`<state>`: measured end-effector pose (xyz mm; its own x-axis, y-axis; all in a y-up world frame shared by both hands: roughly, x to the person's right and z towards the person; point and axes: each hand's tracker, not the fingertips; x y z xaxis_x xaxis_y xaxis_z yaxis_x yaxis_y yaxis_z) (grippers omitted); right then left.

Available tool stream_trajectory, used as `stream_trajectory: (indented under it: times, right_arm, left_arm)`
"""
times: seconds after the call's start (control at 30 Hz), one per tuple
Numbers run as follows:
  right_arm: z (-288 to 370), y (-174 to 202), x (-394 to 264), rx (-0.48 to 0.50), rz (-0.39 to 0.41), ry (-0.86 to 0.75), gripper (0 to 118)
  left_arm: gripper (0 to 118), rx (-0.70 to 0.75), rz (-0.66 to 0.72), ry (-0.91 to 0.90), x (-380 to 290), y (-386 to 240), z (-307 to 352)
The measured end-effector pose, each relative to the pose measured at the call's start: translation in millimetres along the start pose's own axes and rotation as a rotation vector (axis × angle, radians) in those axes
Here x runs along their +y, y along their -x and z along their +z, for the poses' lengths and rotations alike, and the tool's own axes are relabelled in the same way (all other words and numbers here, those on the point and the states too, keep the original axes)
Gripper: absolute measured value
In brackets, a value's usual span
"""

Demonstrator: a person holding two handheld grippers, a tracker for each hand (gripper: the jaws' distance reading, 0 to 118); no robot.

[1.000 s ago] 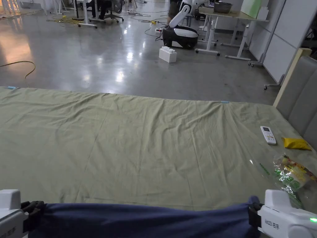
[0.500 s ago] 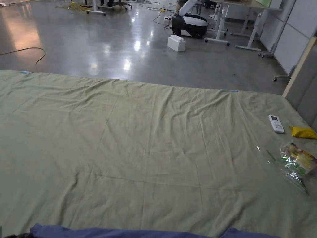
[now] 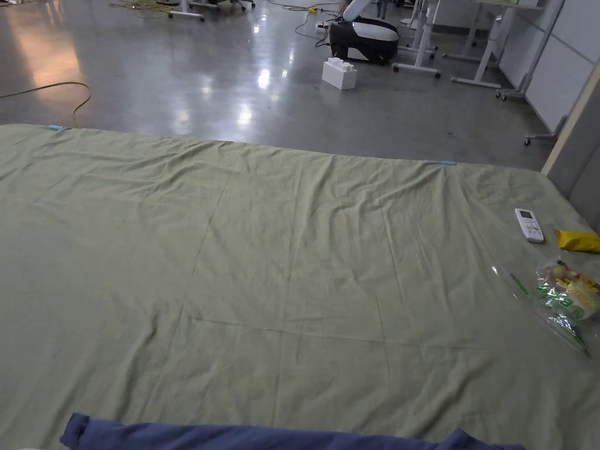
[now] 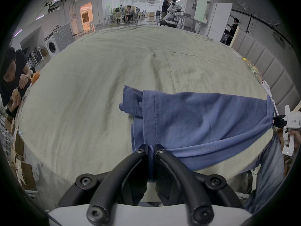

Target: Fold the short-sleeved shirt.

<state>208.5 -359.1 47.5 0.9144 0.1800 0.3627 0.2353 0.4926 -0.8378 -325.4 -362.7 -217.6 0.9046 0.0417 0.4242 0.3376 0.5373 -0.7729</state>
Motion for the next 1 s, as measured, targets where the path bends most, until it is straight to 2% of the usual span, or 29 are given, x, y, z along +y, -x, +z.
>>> stream_trajectory:
  times: [0.07,0.1,0.17,0.2,0.23,0.37,0.47,0.6,0.67,0.73,0.77,0.8,0.87,0.9,0.93,0.97,1.0]
  right_arm:
    - [8.1,4.8,3.2,-0.053,0.026,0.006,16]
    - [13.9,6.3,6.3,-0.097,0.040,-0.007,36]
    - [29.1,9.2,14.6,-0.145,0.058,-0.069,67]
    - [36.4,9.1,19.9,-0.143,0.048,-0.108,84]
    - [44.9,9.2,26.1,-0.136,0.028,-0.162,91]
    - [74.8,20.4,59.7,-0.096,-0.013,-0.404,92]
    - [85.2,37.5,87.4,-0.101,-0.027,-0.584,92]
    - [97.1,63.9,125.7,-0.091,-0.055,-0.746,90]
    - [102.9,76.0,141.7,-0.070,-0.084,-0.826,85]
    - [104.6,84.8,154.1,-0.062,-0.113,-0.881,67]
    - [106.2,88.9,158.4,-0.071,-0.114,-0.928,48]
    - [108.0,92.3,162.5,-0.082,-0.106,-0.958,35]
    - [109.0,98.0,170.5,-0.081,-0.130,-0.956,21]
    - [109.0,99.4,172.7,-0.085,-0.145,-0.961,13]
    - [109.8,99.6,175.2,-0.082,-0.141,-0.967,13]
    - [108.7,100.3,178.5,-0.049,-0.153,-0.954,10]
    - [107.1,100.9,179.9,-0.035,-0.166,-0.952,2]
  left_arm:
    - [17,0.022,-0.021,-0.014,2.2,-3.7,4.7]
    - [31,0.039,-0.029,-0.019,5.0,-5.2,6.3]
    - [54,0.059,-0.043,-0.054,12.8,-7.3,10.1]
    - [63,0.054,-0.046,-0.084,17.0,-10.3,12.8]
    - [63,0.037,-0.047,-0.117,23.4,-12.8,15.6]
    - [63,0.027,-0.048,-0.251,57.5,-34.4,28.9]
    - [63,0.032,-0.041,-0.393,85.1,-53.4,37.4]
    - [63,0.053,-0.029,-0.591,119.5,-83.3,55.4]
    - [62,0.069,-0.017,-0.683,132.8,-96.3,65.6]
    - [57,0.092,0.001,-0.743,142.5,-105.4,74.1]
    - [49,0.105,0.008,-0.770,146.3,-109.7,77.7]
    - [46,0.109,0.008,-0.793,149.0,-112.1,79.9]
    - [39,0.114,0.010,-0.808,155.3,-114.4,81.3]
    - [19,0.113,0.019,-0.805,158.4,-114.5,81.7]
    - [8,0.116,0.033,-0.800,160.4,-114.1,82.7]
    - [7,0.118,0.052,-0.800,161.4,-113.4,83.9]
    - [5,0.099,0.057,-0.796,163.5,-109.9,84.2]
